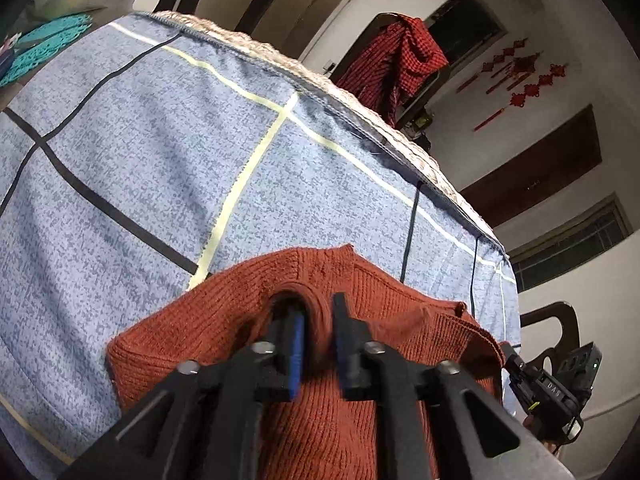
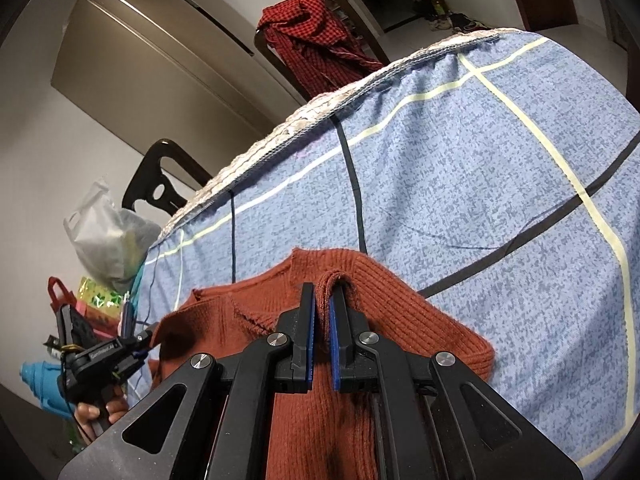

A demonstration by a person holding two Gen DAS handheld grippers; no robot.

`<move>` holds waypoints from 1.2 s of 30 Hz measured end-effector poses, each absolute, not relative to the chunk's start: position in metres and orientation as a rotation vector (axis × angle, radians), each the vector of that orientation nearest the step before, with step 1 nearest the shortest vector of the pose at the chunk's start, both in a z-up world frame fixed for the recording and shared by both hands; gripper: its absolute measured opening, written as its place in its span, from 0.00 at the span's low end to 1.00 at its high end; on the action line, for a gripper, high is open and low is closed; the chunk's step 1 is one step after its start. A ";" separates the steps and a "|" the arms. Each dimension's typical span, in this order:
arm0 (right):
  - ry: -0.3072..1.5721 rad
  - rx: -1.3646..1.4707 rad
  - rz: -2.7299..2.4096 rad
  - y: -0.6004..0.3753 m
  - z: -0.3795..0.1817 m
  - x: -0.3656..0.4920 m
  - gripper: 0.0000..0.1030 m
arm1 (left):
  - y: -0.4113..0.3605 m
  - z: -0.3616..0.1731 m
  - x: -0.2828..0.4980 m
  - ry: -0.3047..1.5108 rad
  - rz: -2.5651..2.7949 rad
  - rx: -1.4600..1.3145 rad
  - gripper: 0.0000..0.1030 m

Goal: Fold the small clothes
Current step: 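Open both grippers to release the hem and withdraw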

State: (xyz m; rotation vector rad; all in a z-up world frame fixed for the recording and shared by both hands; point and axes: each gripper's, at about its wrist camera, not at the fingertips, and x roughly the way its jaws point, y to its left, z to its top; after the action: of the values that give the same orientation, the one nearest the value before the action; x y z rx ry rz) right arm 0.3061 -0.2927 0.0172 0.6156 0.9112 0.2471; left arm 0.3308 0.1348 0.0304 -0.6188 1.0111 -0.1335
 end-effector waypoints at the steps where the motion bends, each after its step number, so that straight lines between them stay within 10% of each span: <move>1: 0.913 0.608 0.243 -0.292 0.017 0.307 0.06 | 0.135 0.030 0.331 1.007 -0.133 -0.622 0.27; 12: 0.862 0.542 0.164 -0.291 0.026 0.308 0.26 | 0.142 0.055 0.321 0.907 -0.102 -0.532 0.51; 36: 0.905 0.166 0.187 -0.251 0.003 0.268 0.26 | 0.073 0.025 0.286 0.948 -0.191 -0.132 0.51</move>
State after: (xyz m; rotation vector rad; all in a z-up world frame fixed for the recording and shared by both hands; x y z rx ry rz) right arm 0.2676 -0.2506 0.0031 0.1665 0.9052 0.1866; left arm 0.2856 0.0732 0.0254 -0.1319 0.9475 -0.1910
